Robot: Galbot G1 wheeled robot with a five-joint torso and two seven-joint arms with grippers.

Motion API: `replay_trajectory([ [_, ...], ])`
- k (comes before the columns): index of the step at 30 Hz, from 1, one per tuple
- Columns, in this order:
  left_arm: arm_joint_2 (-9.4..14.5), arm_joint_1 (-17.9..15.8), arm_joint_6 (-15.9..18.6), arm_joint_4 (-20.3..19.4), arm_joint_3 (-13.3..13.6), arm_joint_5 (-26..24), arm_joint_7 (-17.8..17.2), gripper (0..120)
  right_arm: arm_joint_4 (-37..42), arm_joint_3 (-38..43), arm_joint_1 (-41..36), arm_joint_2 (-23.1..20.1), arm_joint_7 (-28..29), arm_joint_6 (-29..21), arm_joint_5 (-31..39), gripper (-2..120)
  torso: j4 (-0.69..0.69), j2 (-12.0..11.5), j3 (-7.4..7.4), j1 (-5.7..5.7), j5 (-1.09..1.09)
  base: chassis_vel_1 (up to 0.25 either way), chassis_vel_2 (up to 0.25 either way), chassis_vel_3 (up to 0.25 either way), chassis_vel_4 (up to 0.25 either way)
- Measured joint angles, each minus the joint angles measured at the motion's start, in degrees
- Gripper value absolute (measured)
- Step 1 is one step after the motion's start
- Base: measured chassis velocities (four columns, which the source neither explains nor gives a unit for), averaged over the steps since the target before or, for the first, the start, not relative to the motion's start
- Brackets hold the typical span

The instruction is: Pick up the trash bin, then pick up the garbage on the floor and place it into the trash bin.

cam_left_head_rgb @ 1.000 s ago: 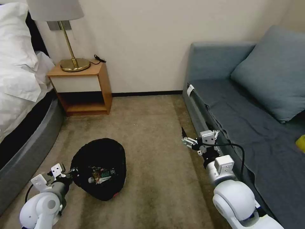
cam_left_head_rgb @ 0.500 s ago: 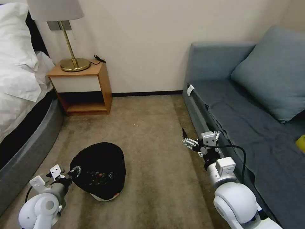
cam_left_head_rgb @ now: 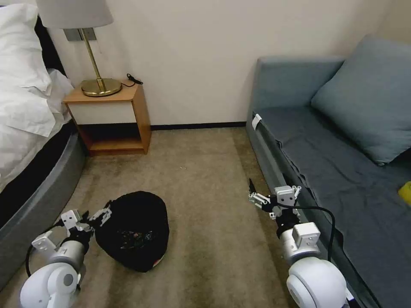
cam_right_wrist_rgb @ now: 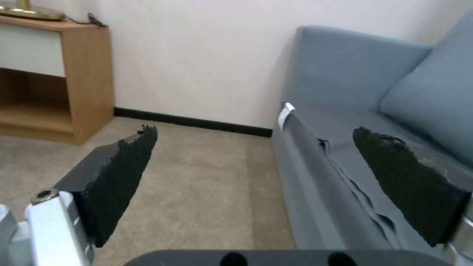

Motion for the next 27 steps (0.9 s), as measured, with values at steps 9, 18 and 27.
replay_trajectory([
  [9, -3.27, 3.32, -6.40, -4.90, 4.75, 10.82, -0.42, 100, 1.54, 3.41, -5.31, 2.42, -1.06, 2.10, -2.53, 100, -0.01, 0.00, 0.00, 0.00, 0.00, 0.000, 0.000, 0.000, 0.000],
  [18, -4.34, 8.99, -8.51, -10.63, 6.05, 15.74, 0.73, 100, 2.54, 4.12, -9.72, 5.24, -1.65, 3.76, -5.35, 100, -0.01, -0.01, 0.00, 0.00, 0.00, 0.000, 0.000, 0.000, 0.000],
  [27, -5.68, 20.76, -19.76, -13.28, 8.17, 20.49, 3.98, 100, 2.67, 4.25, -11.47, 7.61, -2.15, 4.43, -7.73, 100, 0.01, -0.01, 0.00, 0.00, 0.00, 0.000, 0.000, 0.000, 0.000],
])
